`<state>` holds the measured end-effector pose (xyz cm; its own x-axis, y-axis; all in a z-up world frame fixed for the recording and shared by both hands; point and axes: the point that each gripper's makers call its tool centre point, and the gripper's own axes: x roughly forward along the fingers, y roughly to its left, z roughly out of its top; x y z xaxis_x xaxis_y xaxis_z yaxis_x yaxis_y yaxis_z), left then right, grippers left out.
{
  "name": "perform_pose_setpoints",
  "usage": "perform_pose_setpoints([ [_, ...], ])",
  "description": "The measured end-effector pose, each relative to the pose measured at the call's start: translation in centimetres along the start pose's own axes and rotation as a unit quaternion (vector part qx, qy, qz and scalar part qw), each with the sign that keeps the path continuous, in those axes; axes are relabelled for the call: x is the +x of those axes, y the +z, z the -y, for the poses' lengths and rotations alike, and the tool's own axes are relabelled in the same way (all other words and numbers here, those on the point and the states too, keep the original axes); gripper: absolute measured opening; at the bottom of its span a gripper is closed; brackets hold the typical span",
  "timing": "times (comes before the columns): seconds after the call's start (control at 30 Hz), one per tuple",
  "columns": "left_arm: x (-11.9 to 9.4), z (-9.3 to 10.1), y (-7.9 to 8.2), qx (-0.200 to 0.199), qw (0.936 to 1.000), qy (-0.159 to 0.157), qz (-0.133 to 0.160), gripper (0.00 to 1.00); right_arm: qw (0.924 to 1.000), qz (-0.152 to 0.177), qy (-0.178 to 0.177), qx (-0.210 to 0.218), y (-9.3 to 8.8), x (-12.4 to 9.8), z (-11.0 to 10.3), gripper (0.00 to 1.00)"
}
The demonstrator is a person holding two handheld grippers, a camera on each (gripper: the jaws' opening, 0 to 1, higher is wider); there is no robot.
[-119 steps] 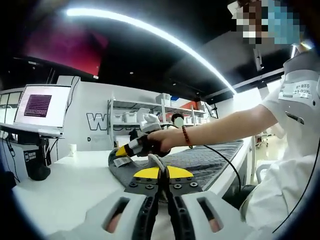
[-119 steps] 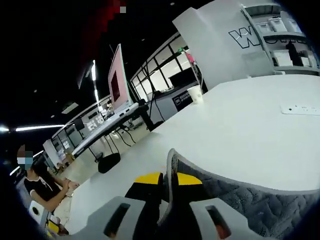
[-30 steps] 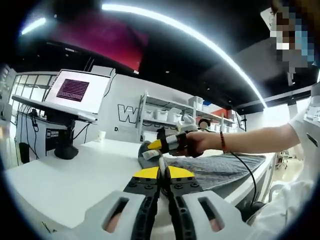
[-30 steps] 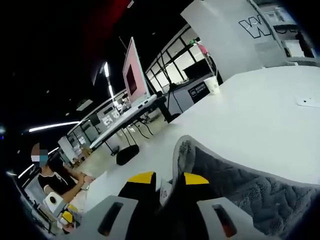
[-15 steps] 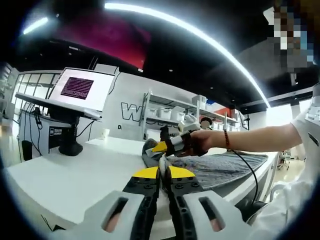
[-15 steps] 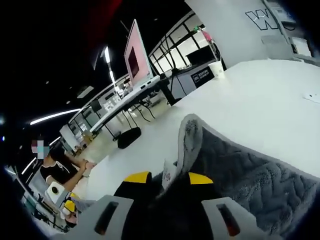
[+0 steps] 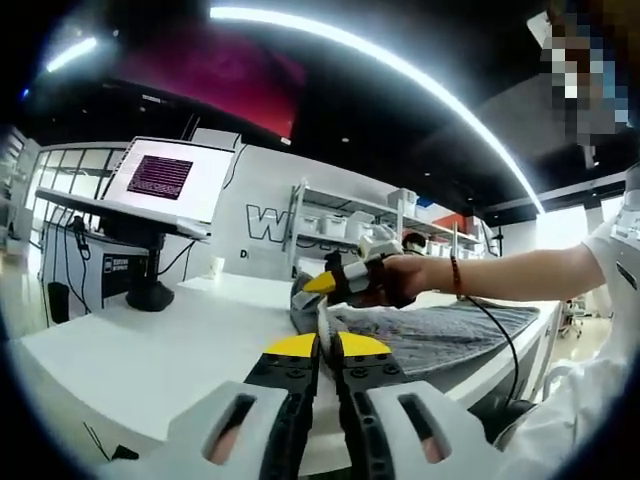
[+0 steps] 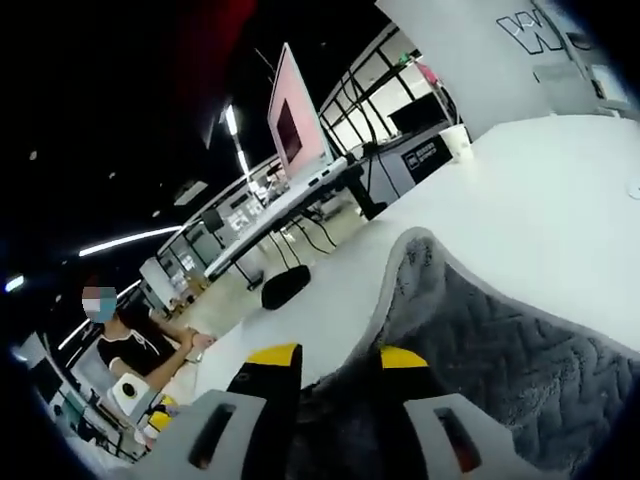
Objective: Open the folded towel by lifting each exposed corner and separating the folded layers until the towel lies flat within the target outline without major curled edges
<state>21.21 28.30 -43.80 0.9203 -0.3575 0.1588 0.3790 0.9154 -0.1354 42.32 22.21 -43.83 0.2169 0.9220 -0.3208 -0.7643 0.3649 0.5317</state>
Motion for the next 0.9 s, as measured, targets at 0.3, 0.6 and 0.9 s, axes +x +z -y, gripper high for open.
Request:
perform_pose_setpoints([
  [0.3, -0.2, 0.3, 0.3, 0.004, 1.0, -0.005, 0.002, 0.05, 0.9996, 0.029, -0.004, -0.007, 1.1, 0.8, -0.6, 0.24],
  [0.6, -0.7, -0.2, 0.3, 0.01, 0.9999, 0.006, -0.005, 0.06, 0.9995, 0.023, 0.013, -0.016, 1.1, 2.5, -2.0, 0.26],
  [0.9, -1.0, -1.0, 0.3, 0.016, 0.9994, 0.028, -0.011, 0.08, 0.9996, 0.013, 0.005, -0.026, 0.5, 2.2, -1.6, 0.26],
])
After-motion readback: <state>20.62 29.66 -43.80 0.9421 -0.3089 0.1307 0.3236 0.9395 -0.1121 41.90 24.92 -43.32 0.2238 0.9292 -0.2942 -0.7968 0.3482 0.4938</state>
